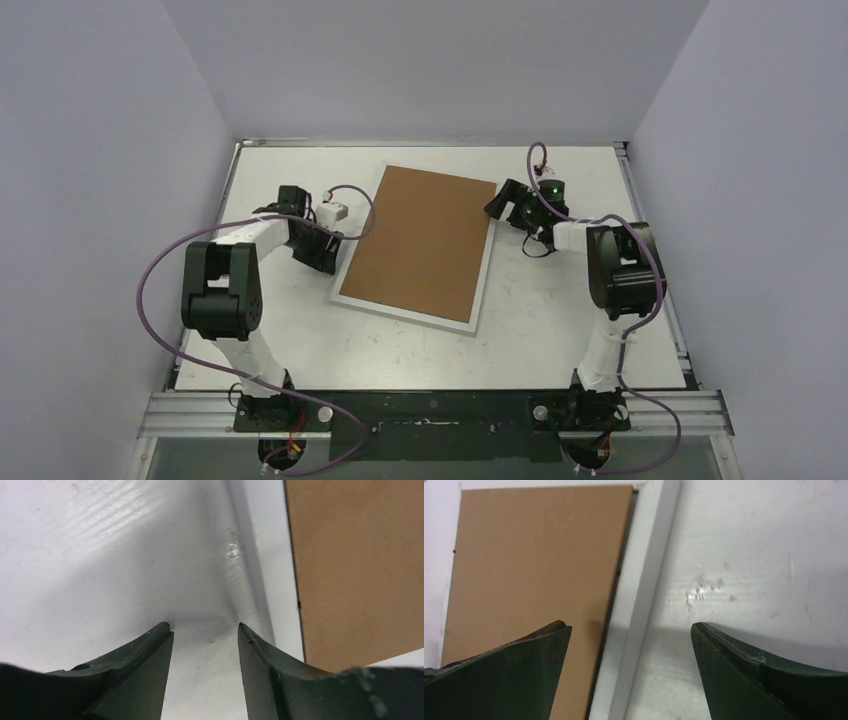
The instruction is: Put the photo into the frame
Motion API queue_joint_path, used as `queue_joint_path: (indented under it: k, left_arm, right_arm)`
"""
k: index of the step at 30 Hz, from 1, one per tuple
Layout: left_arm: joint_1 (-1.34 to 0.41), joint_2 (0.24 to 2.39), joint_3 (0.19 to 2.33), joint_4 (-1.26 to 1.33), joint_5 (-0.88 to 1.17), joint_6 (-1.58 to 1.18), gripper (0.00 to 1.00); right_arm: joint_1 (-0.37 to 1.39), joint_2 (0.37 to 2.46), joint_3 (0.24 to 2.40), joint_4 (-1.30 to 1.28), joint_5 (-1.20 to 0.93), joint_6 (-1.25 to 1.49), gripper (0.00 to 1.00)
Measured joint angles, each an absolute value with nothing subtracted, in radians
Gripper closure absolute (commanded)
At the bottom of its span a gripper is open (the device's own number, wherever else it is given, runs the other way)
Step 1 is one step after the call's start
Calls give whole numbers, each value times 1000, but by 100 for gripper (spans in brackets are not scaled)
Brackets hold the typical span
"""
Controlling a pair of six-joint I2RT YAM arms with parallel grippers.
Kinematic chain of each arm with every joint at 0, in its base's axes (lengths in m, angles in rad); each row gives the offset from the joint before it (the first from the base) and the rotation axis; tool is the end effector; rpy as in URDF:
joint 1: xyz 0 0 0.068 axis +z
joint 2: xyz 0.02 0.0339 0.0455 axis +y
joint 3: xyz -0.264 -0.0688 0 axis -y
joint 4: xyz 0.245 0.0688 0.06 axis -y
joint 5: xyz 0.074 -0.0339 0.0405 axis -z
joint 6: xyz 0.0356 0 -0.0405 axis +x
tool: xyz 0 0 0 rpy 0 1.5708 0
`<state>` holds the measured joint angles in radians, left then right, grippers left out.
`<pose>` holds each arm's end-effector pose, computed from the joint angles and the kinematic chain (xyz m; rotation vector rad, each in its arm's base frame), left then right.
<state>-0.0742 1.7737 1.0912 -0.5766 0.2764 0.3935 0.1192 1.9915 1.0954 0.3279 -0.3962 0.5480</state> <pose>0.3327 -0.0345 0.1611 0.7020 2.6853 -0.3117 0.4132 0.0633 0.1431 0.2302 2.1877 0.8071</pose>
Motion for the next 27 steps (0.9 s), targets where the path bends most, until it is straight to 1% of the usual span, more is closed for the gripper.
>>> queue_joint_path:
  k: [2,4,8,10,14,19,23,27]
  left_arm:
    - [-43,1789,1114,-588,298,392,51]
    - [10,1798,1144,-631,319,404,51]
    - [121,1774,1184,-721,338,478,49]
    - [126,1722,1161,-757,343,517,48]
    - [56,1604,1077,-805,369,568,47]
    - [-6,1575,983,-814,389,579,47]
    - [-29,1575,919,-789,370,564,47]
    - [-54,1575,886,-736,343,527,47]
  right_arm:
    - [120,1935,1026,326,-361,548,6]
    - [117,1911,1001,315,-337,548,7]
    - [77,1919,1045,266,-322,548,9]
    - [45,1957,1138,238,-321,549,10]
    - [9,2114,1427,236,-353,558,10]
    - [9,2339,1720,252,-467,577,10]
    - [15,2471,1809,242,-556,584,10]
    - [15,2518,1865,278,-626,599,10]
